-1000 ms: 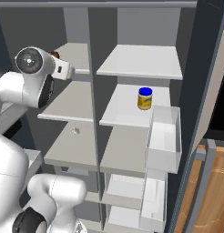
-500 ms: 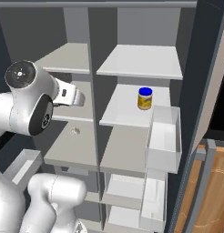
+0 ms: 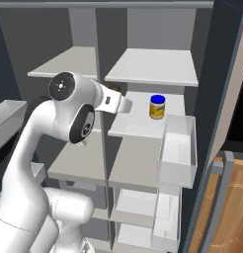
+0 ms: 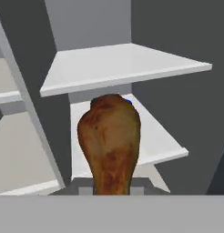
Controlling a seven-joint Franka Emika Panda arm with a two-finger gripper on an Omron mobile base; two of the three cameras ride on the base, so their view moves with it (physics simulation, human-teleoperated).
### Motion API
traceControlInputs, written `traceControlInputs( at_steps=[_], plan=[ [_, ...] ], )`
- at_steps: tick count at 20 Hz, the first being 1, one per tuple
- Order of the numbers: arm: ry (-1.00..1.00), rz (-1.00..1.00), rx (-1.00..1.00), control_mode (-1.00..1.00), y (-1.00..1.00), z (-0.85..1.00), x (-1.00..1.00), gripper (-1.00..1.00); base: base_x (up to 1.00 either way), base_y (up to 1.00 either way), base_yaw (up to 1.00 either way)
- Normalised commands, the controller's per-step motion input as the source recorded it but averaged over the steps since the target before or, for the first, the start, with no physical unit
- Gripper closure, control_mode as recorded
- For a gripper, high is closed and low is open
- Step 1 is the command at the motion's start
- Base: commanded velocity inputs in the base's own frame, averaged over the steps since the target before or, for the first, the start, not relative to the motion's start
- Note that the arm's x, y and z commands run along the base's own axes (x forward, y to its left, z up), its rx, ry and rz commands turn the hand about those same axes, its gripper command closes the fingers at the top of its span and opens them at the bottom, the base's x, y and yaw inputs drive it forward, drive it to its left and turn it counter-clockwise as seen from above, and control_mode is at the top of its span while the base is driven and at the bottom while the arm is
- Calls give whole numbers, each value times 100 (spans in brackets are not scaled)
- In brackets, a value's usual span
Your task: Pick up the frozen chicken drumstick from the freezer, place it on any shelf in the fridge, and close the fridge and freezer doors when done.
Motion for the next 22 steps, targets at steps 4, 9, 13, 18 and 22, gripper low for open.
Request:
traceControlInputs(
  at_steps=[4, 9, 13, 18, 22],
  plan=[
    [-7, -12, 1, -100, -100, 33, 100, 100, 0, 0, 0],
    [3, -3, 6, -100, -95, 38, 98, 100, 0, 0, 0],
    [1, 2, 3, -100, -40, 26, 96, 100, 0, 0, 0],
    [20, 2, 0, -100, -7, 6, 81, 100, 0, 0, 0],
    [14, 3, -2, -100, -3, -15, 88, 100, 0, 0, 0]
  ],
)
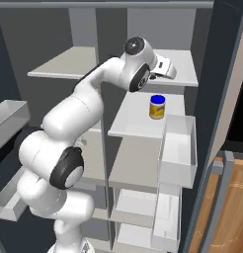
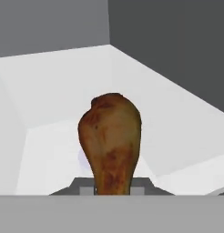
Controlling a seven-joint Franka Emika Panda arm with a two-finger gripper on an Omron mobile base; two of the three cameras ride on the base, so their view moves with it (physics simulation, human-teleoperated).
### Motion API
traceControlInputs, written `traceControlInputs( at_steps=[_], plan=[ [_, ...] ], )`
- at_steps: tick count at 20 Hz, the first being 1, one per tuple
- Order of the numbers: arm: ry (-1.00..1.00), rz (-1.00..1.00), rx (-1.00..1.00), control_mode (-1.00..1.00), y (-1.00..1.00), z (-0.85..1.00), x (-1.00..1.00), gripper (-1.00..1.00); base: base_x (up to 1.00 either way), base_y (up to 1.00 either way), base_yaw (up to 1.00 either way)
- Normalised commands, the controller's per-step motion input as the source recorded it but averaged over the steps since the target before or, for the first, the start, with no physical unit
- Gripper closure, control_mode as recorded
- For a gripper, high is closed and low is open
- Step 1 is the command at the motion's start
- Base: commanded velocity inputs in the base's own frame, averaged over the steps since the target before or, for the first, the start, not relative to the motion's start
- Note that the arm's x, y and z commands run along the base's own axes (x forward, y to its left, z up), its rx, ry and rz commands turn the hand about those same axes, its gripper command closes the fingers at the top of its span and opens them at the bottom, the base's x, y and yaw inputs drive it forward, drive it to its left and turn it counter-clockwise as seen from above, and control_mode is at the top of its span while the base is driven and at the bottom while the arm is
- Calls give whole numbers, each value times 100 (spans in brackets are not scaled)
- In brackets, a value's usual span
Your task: Pick up the frozen chicken drumstick from the freezer, place it on any shelf in the fridge, and close the fridge and freezer doors when done.
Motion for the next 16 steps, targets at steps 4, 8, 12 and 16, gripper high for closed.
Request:
traceControlInputs(
  at_steps=[4, 8, 12, 16],
  plan=[
    [4, 3, 0, -100, -1, -19, 100, 100, 0, 0, 0],
    [-3, 11, 0, -100, -16, -23, 68, -100, 0, 0, 0],
    [-1, 6, 1, -100, -5, -2, -5, -100, 0, 0, 0],
    [-10, 0, 0, -100, 0, 0, -26, -100, 0, 0, 0]
  ],
)
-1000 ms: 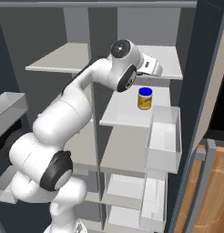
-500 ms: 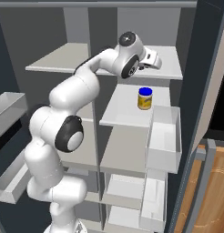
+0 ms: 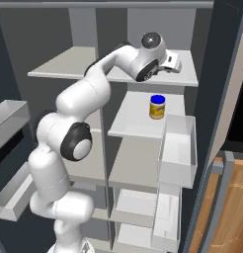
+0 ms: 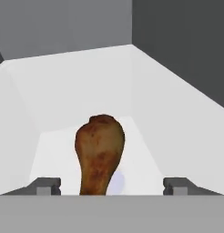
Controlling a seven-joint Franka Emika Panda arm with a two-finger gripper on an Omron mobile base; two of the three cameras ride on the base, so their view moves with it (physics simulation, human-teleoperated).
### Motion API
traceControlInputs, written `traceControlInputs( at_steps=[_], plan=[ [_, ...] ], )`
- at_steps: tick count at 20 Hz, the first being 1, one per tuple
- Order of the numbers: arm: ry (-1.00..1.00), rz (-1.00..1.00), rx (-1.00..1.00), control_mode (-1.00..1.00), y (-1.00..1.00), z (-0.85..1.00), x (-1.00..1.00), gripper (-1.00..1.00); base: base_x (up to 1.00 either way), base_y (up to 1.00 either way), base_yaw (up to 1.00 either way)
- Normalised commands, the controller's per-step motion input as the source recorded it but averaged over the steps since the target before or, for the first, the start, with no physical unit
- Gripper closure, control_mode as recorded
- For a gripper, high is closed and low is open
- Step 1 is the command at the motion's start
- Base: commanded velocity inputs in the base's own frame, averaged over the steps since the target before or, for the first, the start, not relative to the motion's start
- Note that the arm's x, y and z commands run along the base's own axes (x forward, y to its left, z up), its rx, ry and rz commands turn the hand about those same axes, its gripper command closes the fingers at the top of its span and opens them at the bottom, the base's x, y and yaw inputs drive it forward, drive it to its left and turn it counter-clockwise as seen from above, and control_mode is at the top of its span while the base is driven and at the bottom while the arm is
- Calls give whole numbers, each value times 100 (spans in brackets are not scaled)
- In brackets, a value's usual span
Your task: Pick up the frozen chicken drumstick from the freezer, place it on any shelf in the fridge, and close the fridge and freezer doors when done.
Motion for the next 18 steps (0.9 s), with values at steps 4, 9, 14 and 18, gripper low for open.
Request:
traceControlInputs(
  at_steps=[4, 9, 14, 18],
  plan=[
    [-31, 0, 0, -100, 4, 0, -97, -100, 0, 0, 0],
    [-19, 0, 0, -100, 20, 11, -100, -100, 0, 0, 0],
    [4, 0, 0, -100, 46, 8, -100, -100, 0, 0, 0],
    [19, 0, 0, -100, 71, 0, -100, -100, 0, 0, 0]
  ],
)
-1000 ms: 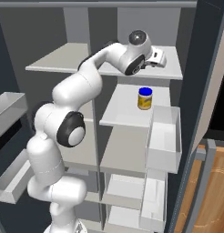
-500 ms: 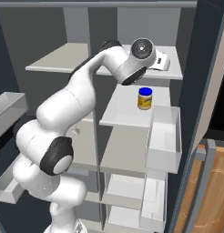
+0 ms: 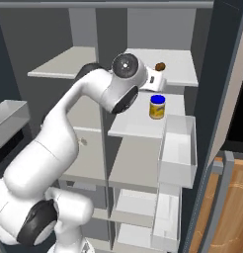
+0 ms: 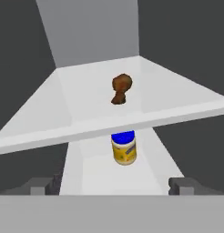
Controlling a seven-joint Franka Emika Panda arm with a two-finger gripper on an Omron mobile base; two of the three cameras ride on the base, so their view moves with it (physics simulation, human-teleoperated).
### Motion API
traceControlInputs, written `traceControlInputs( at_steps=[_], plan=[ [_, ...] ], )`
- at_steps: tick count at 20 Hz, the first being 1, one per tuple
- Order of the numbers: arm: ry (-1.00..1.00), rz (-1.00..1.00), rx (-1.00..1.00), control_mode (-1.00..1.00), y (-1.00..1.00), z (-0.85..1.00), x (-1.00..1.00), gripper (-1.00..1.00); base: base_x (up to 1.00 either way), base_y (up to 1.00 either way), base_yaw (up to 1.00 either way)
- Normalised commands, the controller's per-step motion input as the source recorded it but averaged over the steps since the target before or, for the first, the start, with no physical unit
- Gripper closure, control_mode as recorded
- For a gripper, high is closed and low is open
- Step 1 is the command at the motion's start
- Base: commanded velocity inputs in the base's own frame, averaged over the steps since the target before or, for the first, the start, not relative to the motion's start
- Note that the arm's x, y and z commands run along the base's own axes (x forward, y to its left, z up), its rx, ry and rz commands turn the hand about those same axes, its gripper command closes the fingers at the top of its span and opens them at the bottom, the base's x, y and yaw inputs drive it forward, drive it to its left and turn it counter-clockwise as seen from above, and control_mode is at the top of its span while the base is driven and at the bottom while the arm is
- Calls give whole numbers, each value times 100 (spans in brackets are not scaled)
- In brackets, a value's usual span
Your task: Pick up the frozen chicken drumstick from the freezer, place it on any shelf in the fridge, and close the fridge and freezer doors when done.
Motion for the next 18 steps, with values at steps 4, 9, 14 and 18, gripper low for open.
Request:
traceControlInputs(
  at_steps=[4, 9, 14, 18],
  plan=[
    [34, -1, 0, -100, 98, -18, -100, -100, 0, 0, 0],
    [35, -2, 0, -100, 100, -83, -100, -100, 0, 0, 0],
    [10, 4, 0, -100, 63, -81, -46, -100, 0, 0, 0],
    [2, 0, 0, -100, 1, 0, 2, -100, 0, 0, 0]
  ],
)
